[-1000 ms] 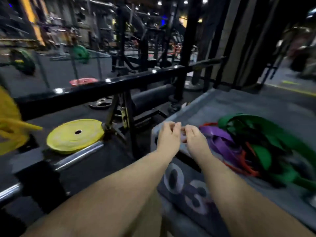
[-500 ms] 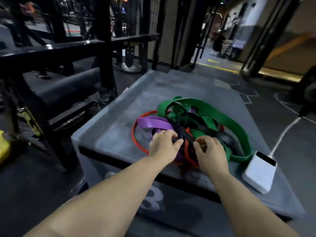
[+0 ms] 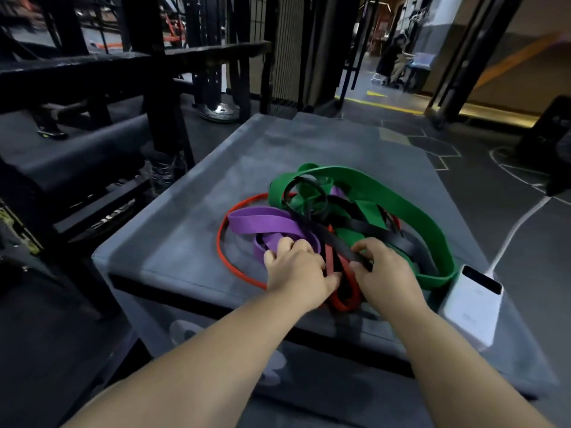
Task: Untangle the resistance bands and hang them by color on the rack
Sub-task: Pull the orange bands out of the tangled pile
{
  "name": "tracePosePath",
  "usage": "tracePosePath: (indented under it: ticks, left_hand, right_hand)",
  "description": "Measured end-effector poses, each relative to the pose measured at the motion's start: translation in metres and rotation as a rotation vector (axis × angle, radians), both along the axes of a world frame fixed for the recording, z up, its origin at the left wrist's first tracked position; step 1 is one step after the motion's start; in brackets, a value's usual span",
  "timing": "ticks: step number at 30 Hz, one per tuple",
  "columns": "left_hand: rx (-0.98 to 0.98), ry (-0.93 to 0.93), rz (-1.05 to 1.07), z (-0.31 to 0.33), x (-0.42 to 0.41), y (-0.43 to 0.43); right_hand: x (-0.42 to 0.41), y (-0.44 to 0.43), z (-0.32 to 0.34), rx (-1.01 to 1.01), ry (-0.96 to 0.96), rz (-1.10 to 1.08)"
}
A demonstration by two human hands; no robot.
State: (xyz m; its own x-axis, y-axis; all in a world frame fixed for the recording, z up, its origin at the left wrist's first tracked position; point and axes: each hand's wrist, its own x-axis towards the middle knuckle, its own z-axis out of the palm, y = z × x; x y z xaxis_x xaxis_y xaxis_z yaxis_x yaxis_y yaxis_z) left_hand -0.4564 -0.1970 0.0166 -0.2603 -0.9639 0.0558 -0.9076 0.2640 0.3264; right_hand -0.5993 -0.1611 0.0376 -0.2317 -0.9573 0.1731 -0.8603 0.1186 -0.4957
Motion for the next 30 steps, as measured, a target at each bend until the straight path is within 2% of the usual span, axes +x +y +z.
tracePosePath:
  ticks: [5, 8, 11, 14, 17, 21, 26, 30]
  left_hand:
    - [0.023, 0.214, 0.044, 0.003, 0.002, -0.001]
    - [0.015, 0.351, 0.092, 0.007, 0.007, -0.002]
    - [0.07, 0.537, 0.115, 0.008, 0.014, -0.006]
    - [0.179, 0.613, 0.118, 0.012, 0.017, -0.006]
    - [0.235, 0.631, 0.135, 0.014, 0.015, -0.006]
    - [0.344, 0.837, 0.161, 0.02, 0.015, -0.005]
    - [0.499, 0.934, 0.158, 0.028, 0.018, -0.001]
    - [0.641, 0.978, 0.154, 0.031, 0.027, 0.005]
  right_hand:
    - [-0.016, 0.0, 0.016, -0.109, -0.1, -0.048]
    - [-0.022, 0.001, 0.022, -0.145, -0.091, -0.089]
    - [-0.023, 0.0, 0.02, -0.079, -0.012, -0.098]
    - [-0.018, 0.001, 0.012, -0.001, 0.1, -0.085]
    - [-0.011, 0.003, 0.005, -0.141, 0.175, -0.038]
    - [-0.007, 0.001, -0.001, -0.262, 0.279, 0.044]
    - [0.001, -0.001, 0.001, -0.033, 0.408, 0.028]
    - [0.014, -0.003, 0.006, 0.02, 0.289, 0.037]
